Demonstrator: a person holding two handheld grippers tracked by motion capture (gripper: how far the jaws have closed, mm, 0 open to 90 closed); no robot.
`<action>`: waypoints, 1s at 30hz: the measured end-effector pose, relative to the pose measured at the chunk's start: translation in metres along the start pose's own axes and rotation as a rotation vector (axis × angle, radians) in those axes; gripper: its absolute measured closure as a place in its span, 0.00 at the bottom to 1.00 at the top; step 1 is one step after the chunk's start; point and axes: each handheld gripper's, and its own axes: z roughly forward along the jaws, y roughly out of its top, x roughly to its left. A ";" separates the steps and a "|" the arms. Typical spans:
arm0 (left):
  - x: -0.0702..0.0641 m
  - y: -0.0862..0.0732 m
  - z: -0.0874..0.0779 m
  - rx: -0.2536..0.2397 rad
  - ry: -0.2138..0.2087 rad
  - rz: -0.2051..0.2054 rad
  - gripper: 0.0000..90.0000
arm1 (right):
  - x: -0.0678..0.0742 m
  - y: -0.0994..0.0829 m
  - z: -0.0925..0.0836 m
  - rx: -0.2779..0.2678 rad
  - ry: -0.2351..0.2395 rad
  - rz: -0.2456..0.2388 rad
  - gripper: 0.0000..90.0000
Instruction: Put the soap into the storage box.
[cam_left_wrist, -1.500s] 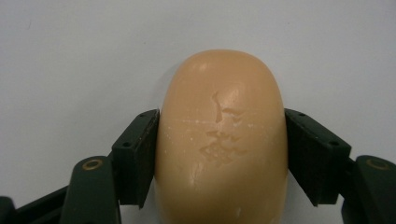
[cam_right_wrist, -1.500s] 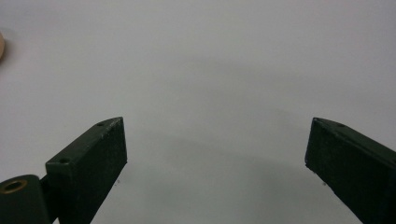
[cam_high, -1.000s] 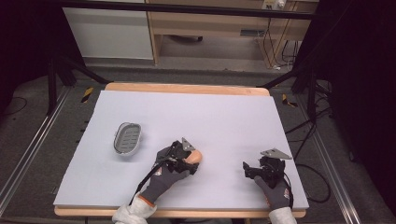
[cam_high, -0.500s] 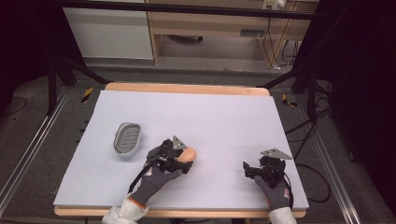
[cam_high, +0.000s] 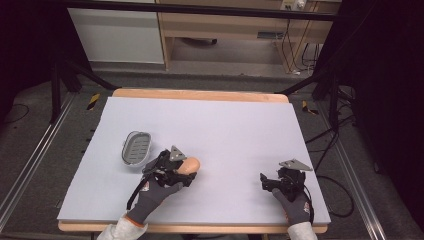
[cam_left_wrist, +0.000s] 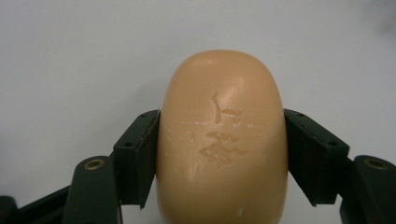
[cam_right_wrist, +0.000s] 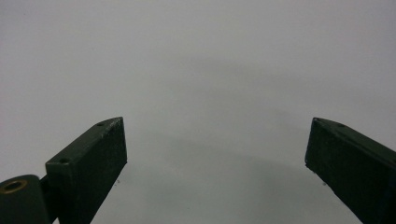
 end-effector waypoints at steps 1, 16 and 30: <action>0.000 -0.001 -0.001 -0.001 -0.001 -0.005 0.35 | 0.000 0.000 0.000 0.000 0.000 0.001 0.06; 0.018 -0.008 -0.025 -0.051 0.020 -0.073 0.35 | 0.000 -0.001 -0.001 -0.003 0.008 -0.002 0.06; 0.043 -0.003 -0.047 -0.111 0.067 -0.135 0.35 | 0.001 -0.001 -0.001 -0.002 0.011 0.001 0.06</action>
